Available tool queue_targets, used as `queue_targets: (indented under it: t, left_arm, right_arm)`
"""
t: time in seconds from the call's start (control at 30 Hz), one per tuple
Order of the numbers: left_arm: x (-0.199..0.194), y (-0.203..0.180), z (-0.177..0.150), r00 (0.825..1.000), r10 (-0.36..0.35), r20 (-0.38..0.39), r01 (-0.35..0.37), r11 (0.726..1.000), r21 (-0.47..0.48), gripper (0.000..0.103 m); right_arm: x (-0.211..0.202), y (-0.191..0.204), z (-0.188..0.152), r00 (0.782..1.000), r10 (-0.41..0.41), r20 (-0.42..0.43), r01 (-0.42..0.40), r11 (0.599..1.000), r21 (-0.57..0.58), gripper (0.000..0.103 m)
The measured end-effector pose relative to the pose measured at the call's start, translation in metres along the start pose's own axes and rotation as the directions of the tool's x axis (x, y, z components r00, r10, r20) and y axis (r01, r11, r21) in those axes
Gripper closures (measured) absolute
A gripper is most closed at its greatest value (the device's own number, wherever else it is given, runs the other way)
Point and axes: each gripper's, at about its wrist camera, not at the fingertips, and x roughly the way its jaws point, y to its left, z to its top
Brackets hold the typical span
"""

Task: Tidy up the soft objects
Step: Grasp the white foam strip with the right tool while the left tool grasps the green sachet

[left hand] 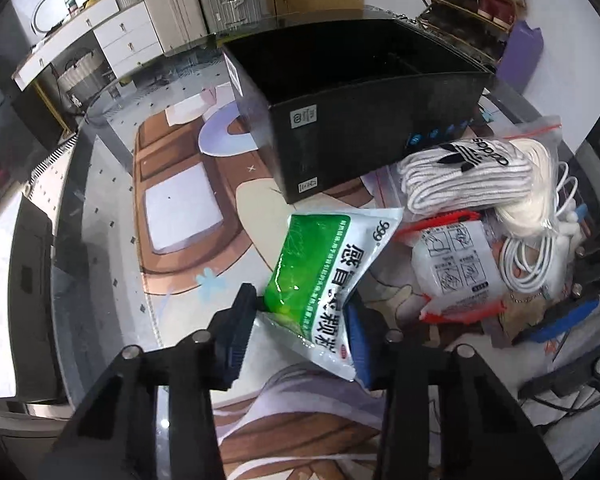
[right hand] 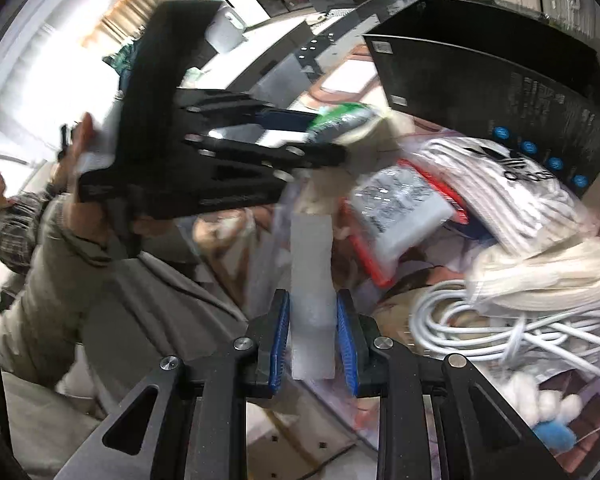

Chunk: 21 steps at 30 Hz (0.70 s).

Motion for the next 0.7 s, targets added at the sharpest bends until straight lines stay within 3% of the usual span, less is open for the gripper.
queue_targets:
  t: [0.1, 0.33, 0.4, 0.5, 0.53, 0.6, 0.7]
  left_arm:
    - [-0.007, -0.001, -0.005, 0.999, -0.033, -0.018, 0.032, 0.999, -0.011, 0.067]
    - [-0.017, -0.014, -0.021, 0.999, 0.008, -0.031, -0.008, 1.000, 0.014, 0.069]
    - [-0.021, -0.014, -0.025, 0.999, 0.006, -0.031, -0.006, 1.000, 0.005, 0.067]
    - [-0.030, -0.010, -0.029, 1.000, -0.004, -0.005, 0.004, 1.000, -0.021, 0.050]
    - [-0.033, -0.009, -0.030, 1.000, -0.004, 0.006, 0.004, 1.000, -0.028, 0.041]
    - [-0.039, -0.007, -0.029, 0.999, -0.016, 0.032, 0.017, 0.999, -0.033, 0.038]
    - [-0.041, -0.003, -0.026, 0.998, -0.037, 0.054, 0.039, 0.999, -0.036, 0.023]
  right_arm:
    - [-0.004, 0.002, 0.002, 0.999, -0.042, 0.022, 0.043, 0.999, -0.015, 0.078]
    - [-0.008, 0.019, 0.005, 0.985, -0.154, 0.073, 0.162, 0.980, -0.117, 0.077]
    - [-0.006, 0.027, 0.005, 0.983, -0.167, 0.076, 0.177, 0.972, -0.153, 0.071]
    - [0.000, 0.033, 0.006, 0.978, -0.194, 0.074, 0.204, 0.962, -0.182, 0.067]
    - [0.000, 0.034, 0.006, 0.978, -0.193, 0.074, 0.204, 0.961, -0.185, 0.066]
    - [0.001, 0.032, 0.007, 0.978, -0.194, 0.074, 0.204, 0.962, -0.179, 0.066]
    - [-0.003, 0.033, 0.003, 0.980, -0.186, 0.076, 0.197, 0.965, -0.176, 0.066]
